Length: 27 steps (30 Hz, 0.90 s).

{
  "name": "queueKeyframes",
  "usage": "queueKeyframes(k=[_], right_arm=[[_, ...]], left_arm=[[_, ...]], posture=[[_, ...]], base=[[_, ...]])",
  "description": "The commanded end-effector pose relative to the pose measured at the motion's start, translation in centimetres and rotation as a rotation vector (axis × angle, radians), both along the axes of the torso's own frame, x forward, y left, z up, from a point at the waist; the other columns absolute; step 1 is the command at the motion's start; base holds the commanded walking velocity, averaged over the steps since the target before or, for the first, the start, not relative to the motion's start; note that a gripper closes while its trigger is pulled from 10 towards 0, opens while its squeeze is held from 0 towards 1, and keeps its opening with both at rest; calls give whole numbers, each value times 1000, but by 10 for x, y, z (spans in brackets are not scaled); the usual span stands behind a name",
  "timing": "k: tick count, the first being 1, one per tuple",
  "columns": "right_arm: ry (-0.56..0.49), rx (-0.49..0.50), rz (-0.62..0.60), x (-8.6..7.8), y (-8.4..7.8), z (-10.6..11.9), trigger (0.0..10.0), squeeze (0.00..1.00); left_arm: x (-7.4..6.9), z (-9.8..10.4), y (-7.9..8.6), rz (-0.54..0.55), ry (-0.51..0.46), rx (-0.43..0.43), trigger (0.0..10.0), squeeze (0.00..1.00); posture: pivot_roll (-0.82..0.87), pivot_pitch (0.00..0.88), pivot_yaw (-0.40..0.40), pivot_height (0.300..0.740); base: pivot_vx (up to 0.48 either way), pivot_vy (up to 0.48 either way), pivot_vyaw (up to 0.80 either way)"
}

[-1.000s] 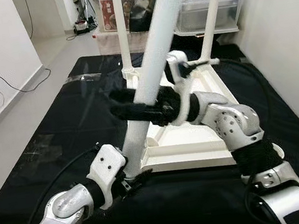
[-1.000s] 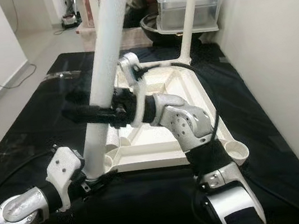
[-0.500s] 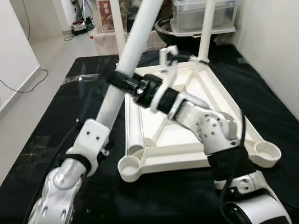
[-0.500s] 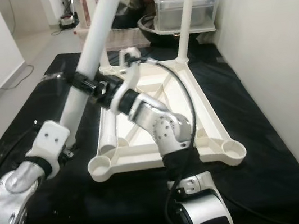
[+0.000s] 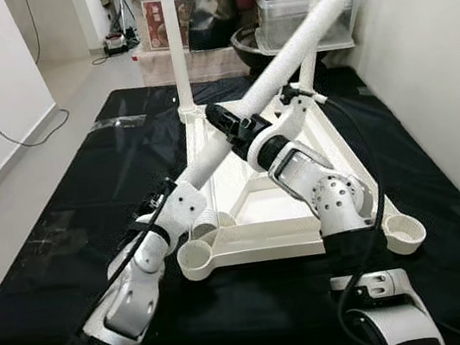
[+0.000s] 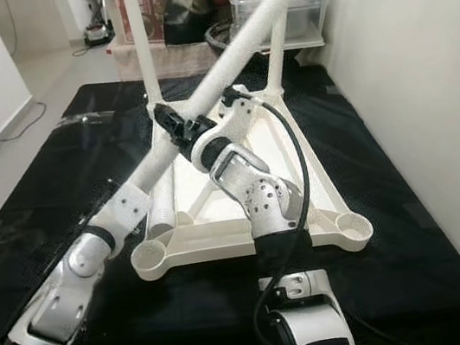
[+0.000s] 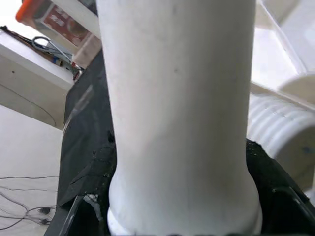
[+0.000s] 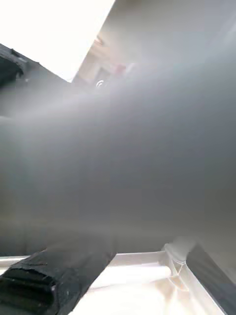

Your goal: Building children table

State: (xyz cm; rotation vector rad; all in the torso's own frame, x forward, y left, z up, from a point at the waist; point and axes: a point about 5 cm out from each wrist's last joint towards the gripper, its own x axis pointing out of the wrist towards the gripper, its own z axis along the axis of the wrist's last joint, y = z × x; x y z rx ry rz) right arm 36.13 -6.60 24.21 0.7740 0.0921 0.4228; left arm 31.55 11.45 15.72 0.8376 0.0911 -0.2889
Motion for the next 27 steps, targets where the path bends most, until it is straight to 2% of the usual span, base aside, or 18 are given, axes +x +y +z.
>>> queueKeyframes(k=[1, 3, 6, 7, 10, 11, 13, 26, 27], right_arm=[[82, 105, 71, -11, 41, -5, 10000, 0], [82, 105, 71, -11, 41, -5, 10000, 0], [157, 125, 51, -14, 44, -11, 10000, 0], [193, 150, 51, -16, 46, -13, 6275, 0], [193, 150, 51, -16, 46, -13, 6275, 0], [213, 175, 59, -17, 48, -13, 0, 0], [245, 223, 89, -21, 53, -12, 0, 0], [287, 299, 139, -28, 61, -6, 0, 0], [281, 301, 135, -28, 61, -4, 0, 0]], left_arm=[[-1, -5, -15, -37, 5, 57, 10000, 0], [-1, -5, -15, -37, 5, 57, 10000, 0], [3, -9, -22, -40, 0, 105, 10000, 0], [4, -10, -27, -47, -4, 118, 10000, 0], [4, -10, -27, -47, -4, 118, 10000, 0], [5, -10, -30, -51, -7, 123, 10000, 0], [8, -10, -32, -50, -24, 142, 10000, 0], [15, -2, -31, -17, -95, 180, 10000, 24], [16, -1, -25, 18, -101, 165, 10000, 24]], posture=[[77, 0, -65, 740], [77, 0, -65, 740], [75, 0, -63, 740], [74, 0, -62, 740], [74, 0, -62, 740], [72, 0, -60, 740], [71, 0, -61, 740], [67, 0, -68, 740], [62, 0, -67, 740]], base=[[0, 0, 0], [0, 0, 0], [0, 0, 0], [0, 0, 0], [0, 0, 0], [0, 0, 0], [0, 0, 0], [0, 0, 0], [0, 0, 0]])
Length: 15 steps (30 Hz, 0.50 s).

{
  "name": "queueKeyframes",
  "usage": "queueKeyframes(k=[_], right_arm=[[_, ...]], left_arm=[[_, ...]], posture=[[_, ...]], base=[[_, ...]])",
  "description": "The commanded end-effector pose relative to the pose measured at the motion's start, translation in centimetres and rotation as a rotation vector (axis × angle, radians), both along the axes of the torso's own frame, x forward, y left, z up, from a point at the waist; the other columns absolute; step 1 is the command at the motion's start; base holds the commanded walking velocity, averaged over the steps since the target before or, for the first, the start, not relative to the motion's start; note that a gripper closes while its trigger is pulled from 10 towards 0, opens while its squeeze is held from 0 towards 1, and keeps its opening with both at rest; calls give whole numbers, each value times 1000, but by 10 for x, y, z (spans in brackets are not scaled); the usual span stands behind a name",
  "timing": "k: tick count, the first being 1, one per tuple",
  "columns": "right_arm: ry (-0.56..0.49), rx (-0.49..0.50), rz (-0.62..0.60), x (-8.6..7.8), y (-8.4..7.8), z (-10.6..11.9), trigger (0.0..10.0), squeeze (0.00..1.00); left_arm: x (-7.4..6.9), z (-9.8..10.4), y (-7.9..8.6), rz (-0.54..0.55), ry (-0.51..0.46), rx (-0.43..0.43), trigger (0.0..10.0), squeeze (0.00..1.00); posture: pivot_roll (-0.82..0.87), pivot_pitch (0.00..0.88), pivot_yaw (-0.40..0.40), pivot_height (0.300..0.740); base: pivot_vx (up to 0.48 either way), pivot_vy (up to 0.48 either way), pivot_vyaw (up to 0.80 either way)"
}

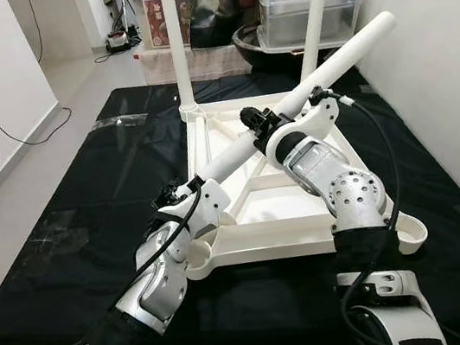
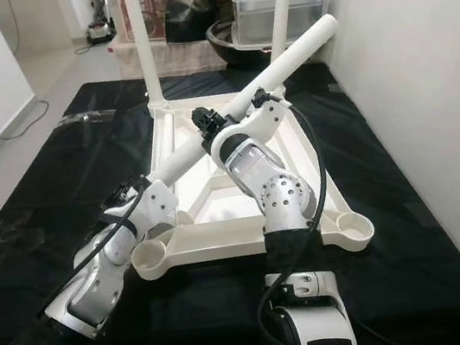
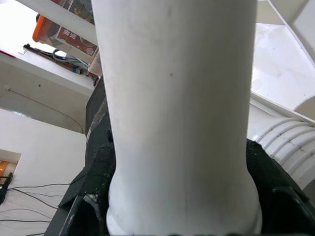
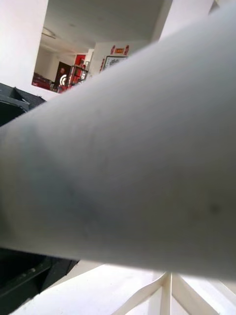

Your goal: Building children table

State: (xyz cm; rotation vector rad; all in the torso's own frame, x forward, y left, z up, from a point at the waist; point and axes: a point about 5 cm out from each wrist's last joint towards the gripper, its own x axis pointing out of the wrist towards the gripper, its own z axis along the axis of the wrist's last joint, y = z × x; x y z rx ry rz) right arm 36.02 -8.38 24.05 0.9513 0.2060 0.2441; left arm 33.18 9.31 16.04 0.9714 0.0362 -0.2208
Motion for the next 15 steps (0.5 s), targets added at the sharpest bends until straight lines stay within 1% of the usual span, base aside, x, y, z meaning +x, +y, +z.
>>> queueKeyframes(k=[1, 2, 3, 4, 5, 6, 7, 8, 9, 11, 12, 13, 14, 15], right_arm=[[56, 192, 235, -27, 78, -2, 0, 0], [45, 188, 227, -25, 76, 0, 0, 0], [32, 180, 215, -23, 72, 2, 0, 0], [32, 180, 215, -23, 72, 2, 0, 0], [24, 175, 206, -22, 69, 2, 0, 0], [21, 173, 201, -21, 66, 3, 0, 0], [17, 169, 198, -20, 64, 3, 0, 0], [17, 169, 198, -20, 64, 3, 0, 0], [14, 166, 196, -19, 62, 3, 0, 0], [14, 166, 196, -19, 62, 3, 0, 0], [10, 160, 192, -18, 60, 3, 0, 0], [10, 160, 192, -18, 60, 3, 0, 0], [-11, 139, 176, -14, 55, 5, 0, 0], [-23, 124, 168, -12, 52, 6, 0, 0]], left_arm=[[0, -4, -4, -8, -9, 40, 10000, 24], [2, -2, 6, 28, -26, 28, 10000, 824], [2, -1, 16, 51, -25, 10, 10000, 1000], [2, -1, 16, 51, -25, 10, 10000, 1000], [1, -1, 28, 82, -24, 12, 10000, 1000], [0, -1, 35, 97, -19, 17, 10000, 1000], [-3, -1, 41, 108, -10, 2, 10000, 1000], [-3, -1, 41, 108, -10, 2, 10000, 1000], [-5, 0, 45, 119, -9, -13, 10000, 1000], [-5, 0, 45, 119, -9, -13, 10000, 1000], [-9, 0, 47, 112, -3, -27, 10000, 1000], [-9, 0, 47, 112, -3, -27, 10000, 1000], [-18, 2, 48, 98, 10, -85, 10000, 1000], [-22, 2, 48, 90, 15, -115, 10000, 1000]], posture=[[62, 0, -67, 740], [60, 0, -68, 740], [60, 0, -68, 740], [60, 0, -68, 740], [68, 0, -71, 740], [68, 0, -71, 740], [68, 0, -71, 740], [68, 0, -71, 740], [73, 0, -73, 740], [73, 0, -73, 740], [76, 0, -74, 740], [76, 0, -74, 740], [85, 0, -75, 740], [85, 0, -75, 740]], base=[[0, 0, 0], [0, 0, 0], [0, 0, 0], [0, 0, 0], [0, 0, 0], [0, 0, 0], [0, 0, 0], [0, 0, 0], [0, 0, 0], [0, 0, 0], [0, 0, 0], [0, 0, 0], [0, 0, 0], [0, 0, 0]])
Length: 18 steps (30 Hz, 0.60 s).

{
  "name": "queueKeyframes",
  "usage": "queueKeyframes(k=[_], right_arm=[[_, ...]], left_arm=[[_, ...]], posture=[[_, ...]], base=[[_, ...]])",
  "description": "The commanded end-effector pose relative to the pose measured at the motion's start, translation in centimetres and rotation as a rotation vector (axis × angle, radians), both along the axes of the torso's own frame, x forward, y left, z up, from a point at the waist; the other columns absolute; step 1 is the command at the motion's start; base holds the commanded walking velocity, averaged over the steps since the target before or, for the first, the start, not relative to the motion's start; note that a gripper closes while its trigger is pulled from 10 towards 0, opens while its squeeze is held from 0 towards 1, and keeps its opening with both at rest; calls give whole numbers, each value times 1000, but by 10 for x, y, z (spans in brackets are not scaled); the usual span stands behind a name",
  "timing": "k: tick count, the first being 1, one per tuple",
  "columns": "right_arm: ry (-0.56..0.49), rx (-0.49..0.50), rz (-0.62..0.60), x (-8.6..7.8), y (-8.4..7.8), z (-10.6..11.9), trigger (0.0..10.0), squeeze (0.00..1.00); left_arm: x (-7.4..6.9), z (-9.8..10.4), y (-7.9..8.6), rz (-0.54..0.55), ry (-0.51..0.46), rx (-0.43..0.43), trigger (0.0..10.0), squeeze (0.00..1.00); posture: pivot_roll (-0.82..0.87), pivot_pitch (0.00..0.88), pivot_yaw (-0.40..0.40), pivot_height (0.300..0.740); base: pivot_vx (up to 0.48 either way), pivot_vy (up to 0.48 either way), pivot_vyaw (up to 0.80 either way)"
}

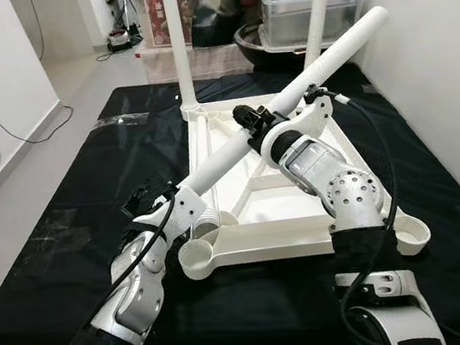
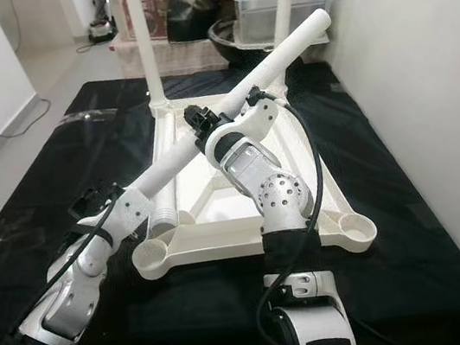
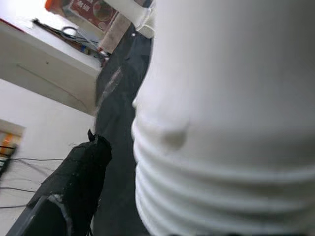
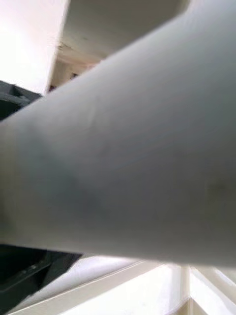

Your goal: Building children table

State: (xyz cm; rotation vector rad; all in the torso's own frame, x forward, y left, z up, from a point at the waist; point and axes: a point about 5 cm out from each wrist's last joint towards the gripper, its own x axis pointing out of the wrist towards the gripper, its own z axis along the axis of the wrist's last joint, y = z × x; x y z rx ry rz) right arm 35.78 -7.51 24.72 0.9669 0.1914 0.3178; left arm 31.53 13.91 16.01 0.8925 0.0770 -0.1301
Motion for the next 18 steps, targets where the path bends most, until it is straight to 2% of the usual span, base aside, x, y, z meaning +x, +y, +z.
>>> queueKeyframes(k=[1, 2, 3, 5, 6, 7, 8, 10, 11, 13, 14, 15, 16, 18], right_arm=[[19, 95, 115, -9, 43, -1, 0, 0], [19, 95, 115, -9, 43, -1, 0, 0], [-10, 65, 95, -4, 36, 2, 0, 0], [-10, 65, 95, -4, 36, 2, 0, 0], [-74, -19, 35, 7, 20, 8, 2510, 0], [-74, -19, 35, 7, 20, 8, 2510, 0], [-170, -109, -16, 16, 4, 19, 10000, 0], [-320, -322, -59, 30, -19, 37, 10000, 0], [-346, -366, -48, 33, -24, 40, 10000, 0], [-346, -366, -48, 33, -24, 40, 10000, 0], [-395, -405, -68, 35, -31, 47, 10000, 0], [-395, -405, -68, 35, -31, 47, 10000, 0], [-416, -427, -96, 38, -39, 52, 10000, 0], [-426, -436, -105, 39, -45, 56, 10000, 0]], left_arm=[[-5, 2, 1, -10, 12, -41, 10000, 1000], [-5, 2, 1, -10, 12, -41, 10000, 1000], [-10, 2, 2, -11, 18, -87, 10000, 1000], [-10, 2, 2, -11, 18, -87, 10000, 1000], [-18, -3, 3, -17, 42, -143, 10000, 0], [-18, -3, 3, -17, 42, -143, 10000, 0], [-25, -7, 5, -19, 65, -197, 10000, 0], [-38, -13, 11, -4, 99, -281, 10000, 0], [-41, -14, 13, 3, 107, -303, 10000, 0], [-41, -14, 13, 3, 107, -303, 10000, 0], [-43, -14, 15, 10, 107, -309, 10000, 0], [-43, -14, 15, 10, 107, -309, 10000, 0], [-45, -13, 16, 16, 107, -324, 10000, 0], [-47, -12, 16, 20, 103, -340, 10000, 0]], posture=[[85, 0, -75, 740], [85, 0, -75, 740], [90, 0, -77, 740], [90, 0, -77, 740], [92, 0, -76, 740], [92, 0, -76, 740], [94, 0, -79, 740], [102, 0, -91, 740], [102, 0, -91, 740], [102, 0, -91, 740], [105, 0, -94, 740], [105, 0, -94, 740], [105, 0, -94, 740], [106, 0, -95, 740]], base=[[0, 0, 0], [0, 0, 0], [0, 0, 0], [0, 0, 0], [0, 0, 0], [0, 0, 0], [0, 0, 0], [0, 0, 0], [0, 0, 0], [0, 0, 0], [0, 0, 0], [0, 0, 0], [0, 0, 0], [0, 0, 0]])
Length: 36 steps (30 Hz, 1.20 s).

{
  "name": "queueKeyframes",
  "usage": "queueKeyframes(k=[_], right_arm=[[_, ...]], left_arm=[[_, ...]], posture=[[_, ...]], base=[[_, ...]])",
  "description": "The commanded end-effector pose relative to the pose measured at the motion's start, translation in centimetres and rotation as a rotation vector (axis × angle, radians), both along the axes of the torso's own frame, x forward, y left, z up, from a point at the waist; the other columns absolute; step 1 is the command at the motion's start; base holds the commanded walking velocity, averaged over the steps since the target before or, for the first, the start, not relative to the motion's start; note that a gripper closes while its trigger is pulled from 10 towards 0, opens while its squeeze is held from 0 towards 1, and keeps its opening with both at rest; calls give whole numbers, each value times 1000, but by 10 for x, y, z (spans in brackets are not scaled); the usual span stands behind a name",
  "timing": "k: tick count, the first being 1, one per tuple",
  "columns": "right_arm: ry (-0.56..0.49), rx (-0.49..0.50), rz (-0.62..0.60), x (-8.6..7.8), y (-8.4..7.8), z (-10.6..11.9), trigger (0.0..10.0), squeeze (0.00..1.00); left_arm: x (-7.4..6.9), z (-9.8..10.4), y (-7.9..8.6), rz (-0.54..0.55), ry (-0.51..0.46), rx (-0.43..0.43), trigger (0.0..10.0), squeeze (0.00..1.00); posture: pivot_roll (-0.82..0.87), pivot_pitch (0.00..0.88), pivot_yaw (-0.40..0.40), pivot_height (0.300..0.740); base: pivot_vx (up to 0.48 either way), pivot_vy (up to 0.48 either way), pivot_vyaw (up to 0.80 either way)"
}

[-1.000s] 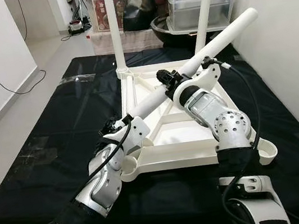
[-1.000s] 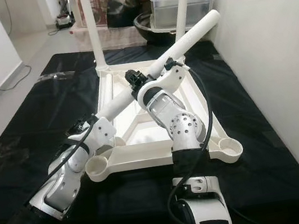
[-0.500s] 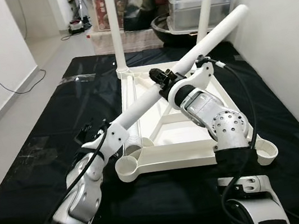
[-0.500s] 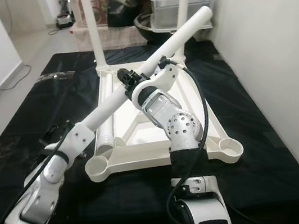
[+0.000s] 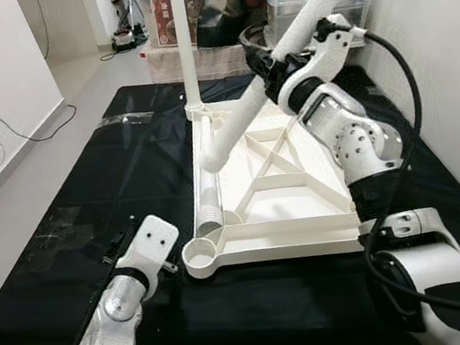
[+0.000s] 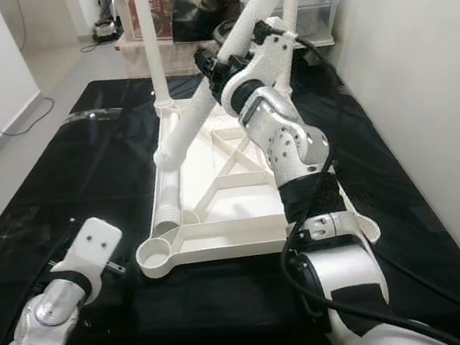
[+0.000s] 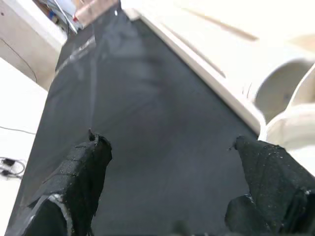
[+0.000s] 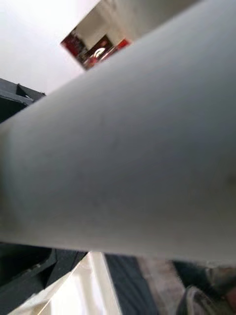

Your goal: Building children table

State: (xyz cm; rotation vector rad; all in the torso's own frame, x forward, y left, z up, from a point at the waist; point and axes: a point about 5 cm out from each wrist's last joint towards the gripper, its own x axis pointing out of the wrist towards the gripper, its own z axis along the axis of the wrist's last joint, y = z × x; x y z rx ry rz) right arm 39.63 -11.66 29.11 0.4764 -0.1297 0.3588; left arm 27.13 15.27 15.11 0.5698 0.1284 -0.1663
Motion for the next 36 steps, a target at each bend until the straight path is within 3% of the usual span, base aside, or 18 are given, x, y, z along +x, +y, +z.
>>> queueKeyframes(k=[1, 6, 9, 13, 15, 19, 25, 27, 31, 33, 35, 36], right_arm=[[-46, -7, -11, 1, -4, 12, 10000, 0], [-25, -86, 18, 3, -2, 9, 10000, 0], [-106, -121, 6, 6, -4, 18, 10000, 0], [-131, -86, 67, 5, -1, 31, 10000, 0], [-198, -50, 146, 1, 4, 39, 10000, 0], [-223, -27, 163, -1, 5, 40, 10000, 0], [-308, -17, 314, -13, 11, 36, 10000, 0], [-347, -21, 394, -19, 15, 38, 10000, 0], [-403, -35, 512, -27, 23, 38, 10000, 0], [-403, -35, 512, -27, 23, 38, 10000, 0], [-454, -84, 698, -40, 33, 33, 10000, 0], [-454, -84, 698, -40, 33, 33, 10000, 0]], left_arm=[[-3, -3, 3, 11, 26, -22, 10000, 0], [-7, -3, 6, 18, 35, -48, 10000, 0], [-9, -3, 8, 18, 39, -54, 10000, 0], [-10, -4, 8, 22, 39, -66, 10000, 0], [-11, -4, 8, 21, 39, -69, 10000, 0], [-11, -4, 7, 17, 39, -71, 10000, 0], [-13, -3, 7, 9, 38, -86, 10000, 0], [-16, 1, 4, -34, 40, -153, 10000, 0], [-20, 6, 0, -101, 47, -208, 10000, 0], [-20, 6, 0, -101, 47, -208, 10000, 0], [-26, 13, 0, -182, 53, -248, 10000, 0], [-26, 13, 0, -182, 53, -248, 10000, 0]], posture=[[106, 0, -95, 740], [105, 0, -89, 740], [101, 0, -86, 740], [99, 0, -84, 740], [99, 0, -84, 740], [98, 0, -84, 740], [101, 0, -87, 740], [102, 0, -89, 740], [105, 0, -90, 740], [105, 0, -90, 740], [110, 0, -94, 740], [110, 0, -94, 740]], base=[[0, 0, 0], [0, 0, 0], [0, 0, 0], [0, 0, 0], [0, 0, 0], [0, 0, 0], [0, 0, 0], [0, 0, 0], [0, 0, 0], [0, 0, 0], [0, 0, 0], [0, 0, 0]])
